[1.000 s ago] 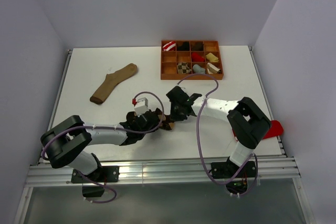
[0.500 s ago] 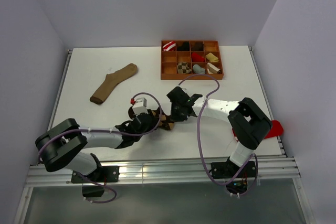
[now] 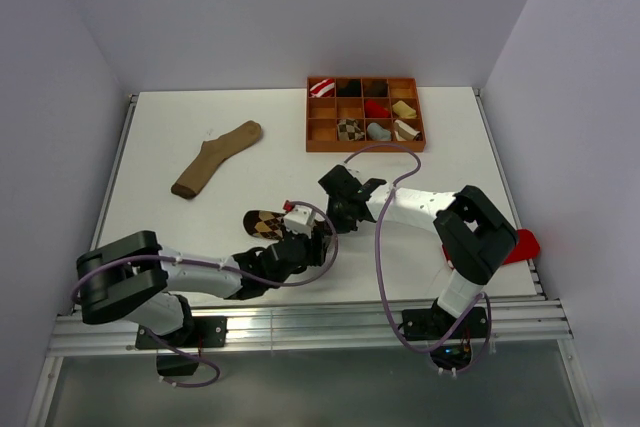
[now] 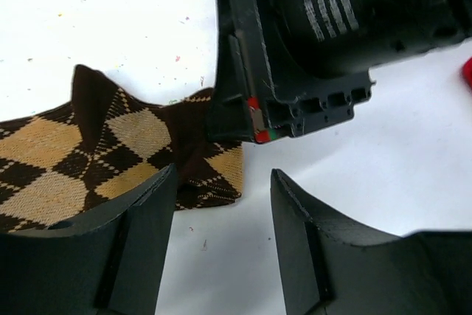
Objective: Roll the socks
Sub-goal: Roll the sock at the center of the board.
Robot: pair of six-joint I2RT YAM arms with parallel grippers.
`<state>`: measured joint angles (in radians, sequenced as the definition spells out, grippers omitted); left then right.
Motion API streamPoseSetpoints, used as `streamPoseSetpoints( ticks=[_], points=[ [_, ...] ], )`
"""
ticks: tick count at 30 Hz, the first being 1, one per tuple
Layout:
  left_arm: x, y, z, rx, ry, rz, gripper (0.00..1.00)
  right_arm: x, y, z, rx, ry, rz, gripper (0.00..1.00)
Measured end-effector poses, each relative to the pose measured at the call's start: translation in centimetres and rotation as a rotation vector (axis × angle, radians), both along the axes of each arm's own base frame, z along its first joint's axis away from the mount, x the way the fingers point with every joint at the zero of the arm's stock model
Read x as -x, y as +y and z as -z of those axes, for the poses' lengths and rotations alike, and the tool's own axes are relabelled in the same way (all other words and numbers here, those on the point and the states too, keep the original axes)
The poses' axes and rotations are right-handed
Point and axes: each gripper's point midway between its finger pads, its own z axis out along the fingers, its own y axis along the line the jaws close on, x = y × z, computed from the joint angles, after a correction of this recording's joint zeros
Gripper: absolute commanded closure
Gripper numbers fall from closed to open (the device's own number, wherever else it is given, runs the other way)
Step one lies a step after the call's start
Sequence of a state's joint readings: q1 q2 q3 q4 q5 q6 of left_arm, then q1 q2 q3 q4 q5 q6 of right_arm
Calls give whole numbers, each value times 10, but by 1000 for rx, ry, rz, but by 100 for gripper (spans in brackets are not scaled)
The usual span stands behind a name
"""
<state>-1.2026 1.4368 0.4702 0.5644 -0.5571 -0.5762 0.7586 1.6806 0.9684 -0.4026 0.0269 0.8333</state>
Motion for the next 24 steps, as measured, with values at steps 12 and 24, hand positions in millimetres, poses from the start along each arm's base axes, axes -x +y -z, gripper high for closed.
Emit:
streamPoseSetpoints(
  ticks=[12, 24],
  points=[
    [0, -22, 32, -141, -32, 40, 41, 2, 2, 1, -12, 19, 4, 100],
    [1, -18, 55, -196, 37, -29, 78, 3, 3, 1, -24, 30, 0, 100]
  ],
)
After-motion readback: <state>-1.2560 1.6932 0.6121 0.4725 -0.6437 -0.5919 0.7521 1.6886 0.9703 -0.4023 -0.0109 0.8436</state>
